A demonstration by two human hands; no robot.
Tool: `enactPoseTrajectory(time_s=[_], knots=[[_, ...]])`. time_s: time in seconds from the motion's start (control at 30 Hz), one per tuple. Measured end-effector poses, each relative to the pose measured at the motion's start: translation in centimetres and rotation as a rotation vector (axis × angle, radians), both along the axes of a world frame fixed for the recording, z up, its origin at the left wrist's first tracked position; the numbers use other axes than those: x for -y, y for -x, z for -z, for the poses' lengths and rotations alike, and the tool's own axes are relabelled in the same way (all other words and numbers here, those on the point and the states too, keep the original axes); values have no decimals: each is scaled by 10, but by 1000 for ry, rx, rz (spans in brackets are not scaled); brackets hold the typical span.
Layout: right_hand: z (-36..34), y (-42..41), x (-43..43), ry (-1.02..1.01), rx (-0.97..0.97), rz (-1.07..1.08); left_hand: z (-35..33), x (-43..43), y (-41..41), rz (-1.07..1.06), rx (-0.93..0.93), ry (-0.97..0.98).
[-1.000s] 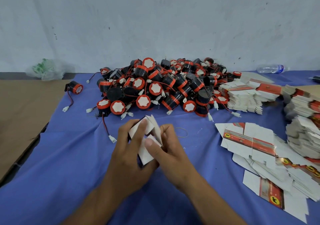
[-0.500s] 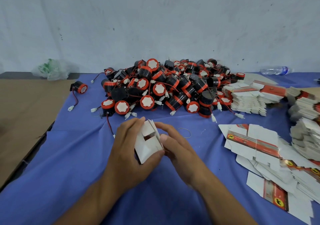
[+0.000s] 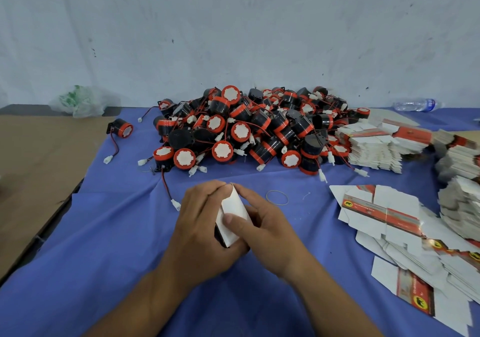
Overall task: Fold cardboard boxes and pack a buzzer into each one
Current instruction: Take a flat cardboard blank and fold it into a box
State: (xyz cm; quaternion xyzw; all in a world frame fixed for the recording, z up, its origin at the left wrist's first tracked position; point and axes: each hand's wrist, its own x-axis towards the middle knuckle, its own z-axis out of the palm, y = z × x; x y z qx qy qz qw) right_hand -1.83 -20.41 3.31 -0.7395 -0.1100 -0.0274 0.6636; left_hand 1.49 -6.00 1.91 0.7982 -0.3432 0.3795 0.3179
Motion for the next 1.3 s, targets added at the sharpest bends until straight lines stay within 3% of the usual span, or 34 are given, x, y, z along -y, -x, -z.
enactPoseTrajectory(time_s=[0.53, 0.87, 1.3], knots=[[5, 3, -3, 259, 120, 123, 0, 1, -2, -14, 101, -7], [6, 4, -6, 99, 75, 74, 0, -2, -5, -32, 122, 6], [11, 4, -11, 147, 75, 111, 2, 0, -5, -48, 195, 34]])
